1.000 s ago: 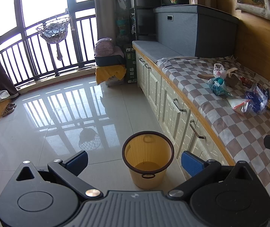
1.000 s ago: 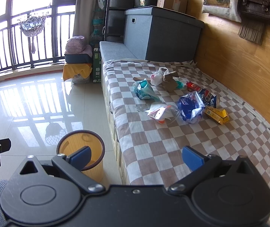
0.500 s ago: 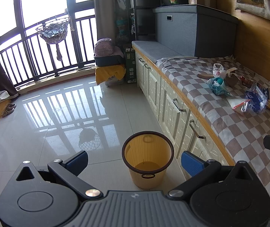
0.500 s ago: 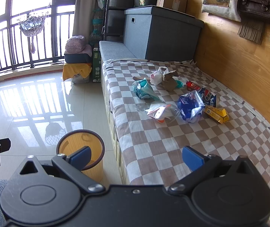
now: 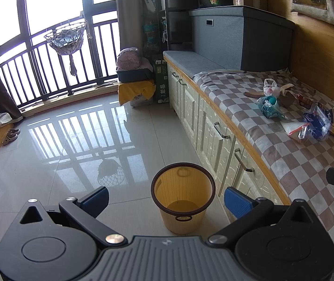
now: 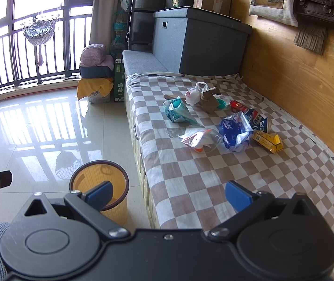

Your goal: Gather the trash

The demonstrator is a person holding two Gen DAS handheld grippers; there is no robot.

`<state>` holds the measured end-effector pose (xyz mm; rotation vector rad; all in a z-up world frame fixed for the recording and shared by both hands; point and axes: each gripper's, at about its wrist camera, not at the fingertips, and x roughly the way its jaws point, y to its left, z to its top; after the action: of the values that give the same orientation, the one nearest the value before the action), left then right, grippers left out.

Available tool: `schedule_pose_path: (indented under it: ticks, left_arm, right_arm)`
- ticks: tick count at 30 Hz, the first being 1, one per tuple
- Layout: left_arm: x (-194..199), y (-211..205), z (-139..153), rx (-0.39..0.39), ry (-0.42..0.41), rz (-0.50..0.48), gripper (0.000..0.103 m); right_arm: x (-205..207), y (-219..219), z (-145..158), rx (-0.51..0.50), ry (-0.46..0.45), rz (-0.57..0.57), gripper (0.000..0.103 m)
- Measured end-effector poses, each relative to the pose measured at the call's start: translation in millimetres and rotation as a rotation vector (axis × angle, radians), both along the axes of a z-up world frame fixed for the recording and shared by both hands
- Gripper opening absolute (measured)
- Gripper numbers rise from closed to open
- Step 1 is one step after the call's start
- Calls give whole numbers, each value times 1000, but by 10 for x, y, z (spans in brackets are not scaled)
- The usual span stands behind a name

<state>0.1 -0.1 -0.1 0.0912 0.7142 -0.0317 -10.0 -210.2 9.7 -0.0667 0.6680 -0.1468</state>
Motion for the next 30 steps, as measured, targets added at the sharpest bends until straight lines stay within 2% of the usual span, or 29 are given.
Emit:
schedule_pose_path:
  ticks: [22, 30]
  left_arm:
    - [0, -1, 1, 1, -2, -2, 103]
    - [80, -166, 81, 13, -69, -47, 103]
  right_arm:
    - [7, -13, -6, 3, -1, 0, 103]
    - [5, -107, 23, 38, -48, 4, 103]
